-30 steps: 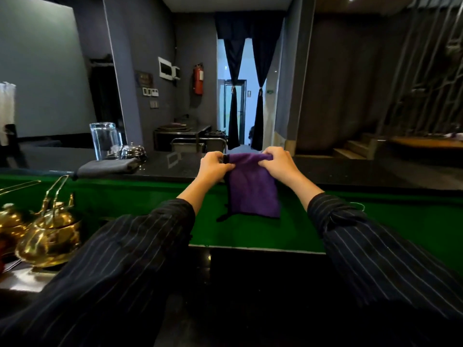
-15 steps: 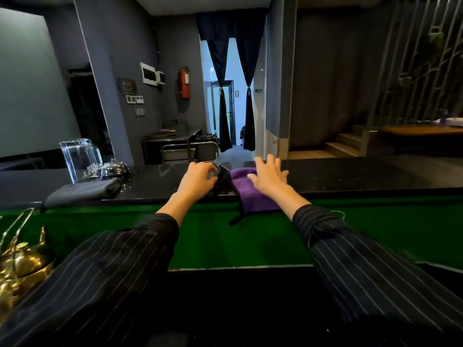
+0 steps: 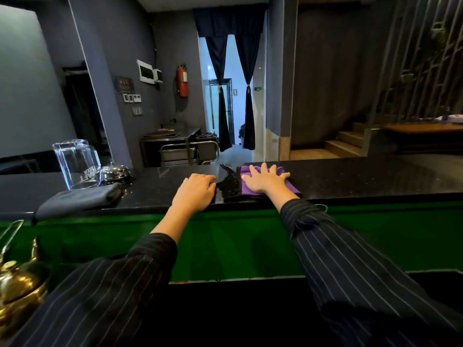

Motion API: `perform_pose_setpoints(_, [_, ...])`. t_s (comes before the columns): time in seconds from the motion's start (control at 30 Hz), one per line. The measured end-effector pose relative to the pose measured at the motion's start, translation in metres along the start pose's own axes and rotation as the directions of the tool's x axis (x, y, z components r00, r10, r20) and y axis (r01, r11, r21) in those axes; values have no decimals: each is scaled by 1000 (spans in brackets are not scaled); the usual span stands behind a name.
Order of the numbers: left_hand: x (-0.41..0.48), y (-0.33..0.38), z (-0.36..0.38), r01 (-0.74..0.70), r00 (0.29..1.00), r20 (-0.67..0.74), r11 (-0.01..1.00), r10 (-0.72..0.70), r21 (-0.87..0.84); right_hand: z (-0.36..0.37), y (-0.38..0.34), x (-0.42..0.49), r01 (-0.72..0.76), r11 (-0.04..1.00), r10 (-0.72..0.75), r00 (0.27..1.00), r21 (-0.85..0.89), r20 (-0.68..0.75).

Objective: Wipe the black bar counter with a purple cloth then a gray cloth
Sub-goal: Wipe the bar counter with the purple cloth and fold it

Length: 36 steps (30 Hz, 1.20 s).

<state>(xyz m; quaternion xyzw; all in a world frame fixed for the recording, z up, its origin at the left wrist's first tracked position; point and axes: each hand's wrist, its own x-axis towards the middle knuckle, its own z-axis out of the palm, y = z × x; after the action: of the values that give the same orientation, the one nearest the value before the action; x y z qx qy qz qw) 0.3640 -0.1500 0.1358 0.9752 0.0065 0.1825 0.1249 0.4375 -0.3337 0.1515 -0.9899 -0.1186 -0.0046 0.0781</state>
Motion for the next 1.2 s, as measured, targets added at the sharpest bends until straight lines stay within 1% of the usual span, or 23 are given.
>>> perform_pose_setpoints(0.07, [0,0,-1,33,999,1,999,-33,-22,2,-14,5,15,1000,-15,1000,0,-7])
perform_pose_setpoints(0.17, [-1,3,-6,45,999,22,998,-44,-53,4,-26,5,112,994,-112,993,0,33])
perform_pose_setpoints(0.23, [-2,1,-11,51,997,56,997,-47,-63,4,-22,-1,184,983,-183,981,5,70])
perform_pose_setpoints(0.3, [-3,-7,-17,90,992,97,994,-84,-62,3,-10,-6,216,976,-216,972,12,87])
perform_pose_setpoints(0.37, [-5,-14,-21,108,984,143,993,-101,-41,2,3,-8,199,980,-199,976,10,86])
perform_pose_setpoints(0.47, [-6,-13,-20,91,980,177,996,-88,-8,-1,14,1,118,993,-118,991,9,64])
perform_pose_setpoints(0.57, [-4,-9,-17,97,976,196,995,-98,16,0,9,13,42,999,-42,998,1,48])
perform_pose_setpoints(0.63, [-1,-10,-16,96,971,216,995,-102,38,1,-1,22,16,1000,-16,999,-14,44])
perform_pose_setpoints(0.77, [2,-11,-17,98,968,227,993,-109,62,1,-26,30,42,999,-40,997,-18,58])
perform_pose_setpoints(0.9, [3,-14,-20,123,968,219,992,-124,16,5,-38,25,174,985,-172,980,-12,101])
perform_pose_setpoints(1.0, [3,-23,-28,113,970,221,993,-104,-30,5,-24,16,264,965,-262,957,3,124])
perform_pose_setpoints(1.03, [4,-26,-31,109,971,217,993,-98,-38,3,-17,15,263,965,-263,957,14,122])
perform_pose_setpoints(1.1, [4,-29,-32,99,979,183,995,-93,-26,0,-2,17,220,975,-221,969,25,107])
perform_pose_setpoints(1.2, [6,-27,-26,44,988,144,997,-53,70,-4,8,30,127,992,-128,987,22,93])
